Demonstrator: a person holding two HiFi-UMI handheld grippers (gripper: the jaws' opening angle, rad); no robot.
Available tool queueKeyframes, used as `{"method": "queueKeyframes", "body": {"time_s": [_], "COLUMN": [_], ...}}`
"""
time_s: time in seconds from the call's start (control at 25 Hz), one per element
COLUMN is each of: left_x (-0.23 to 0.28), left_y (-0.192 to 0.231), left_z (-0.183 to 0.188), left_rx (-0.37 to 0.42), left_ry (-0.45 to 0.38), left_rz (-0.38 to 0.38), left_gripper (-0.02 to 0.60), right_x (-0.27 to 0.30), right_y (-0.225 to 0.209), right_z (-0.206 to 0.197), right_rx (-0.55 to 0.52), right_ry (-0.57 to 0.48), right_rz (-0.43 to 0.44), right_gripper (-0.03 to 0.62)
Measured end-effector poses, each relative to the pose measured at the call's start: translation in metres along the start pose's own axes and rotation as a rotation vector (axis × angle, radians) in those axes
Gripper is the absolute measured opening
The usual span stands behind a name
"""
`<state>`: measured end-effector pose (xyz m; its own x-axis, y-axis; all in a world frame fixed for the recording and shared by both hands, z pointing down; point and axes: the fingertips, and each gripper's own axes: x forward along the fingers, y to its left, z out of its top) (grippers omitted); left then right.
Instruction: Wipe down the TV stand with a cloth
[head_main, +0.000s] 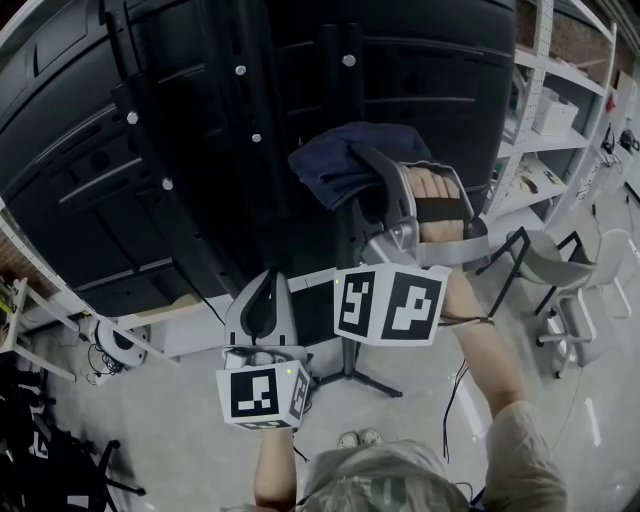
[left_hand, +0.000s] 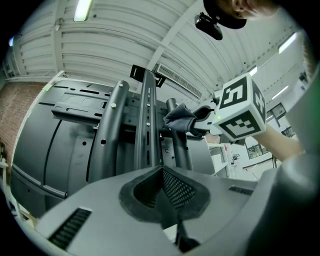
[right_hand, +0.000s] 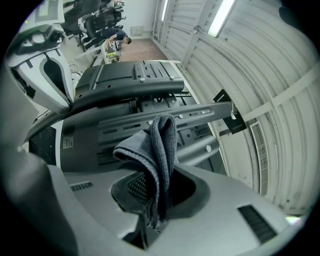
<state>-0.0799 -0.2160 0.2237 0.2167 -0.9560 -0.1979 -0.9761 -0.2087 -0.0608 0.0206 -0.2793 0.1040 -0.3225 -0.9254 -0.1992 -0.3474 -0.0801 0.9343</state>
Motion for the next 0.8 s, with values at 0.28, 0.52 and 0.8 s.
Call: {"method": "queueKeyframes", "body": {"time_s": [0.28,0.52,0.8], "left_x": [0.0,-0.001,-0.001], "left_y": [-0.002,-0.011,-0.022], "left_z": [0.0,-0.006,-0.021], "left_rx": [-0.011,-0.008,-0.005], "left_ry": [-0.005,-0.001,0.036], "left_rz": [-0.005,-0.013,-0.03], "left_gripper": [0.014,0.014,0.014], "right_x": [0.001,-0.007,-0.014], "right_y": [0.02,0.037,0.067], "right_z": [-0.007,-0.014,-0.024], "right_rx": [0.015,0.035,0.049], "right_ry": [0.004,0.003,0.016], "right_rz": [0.031,0.073,0.137], "right_gripper": [0.057,0.057,0.057]}}
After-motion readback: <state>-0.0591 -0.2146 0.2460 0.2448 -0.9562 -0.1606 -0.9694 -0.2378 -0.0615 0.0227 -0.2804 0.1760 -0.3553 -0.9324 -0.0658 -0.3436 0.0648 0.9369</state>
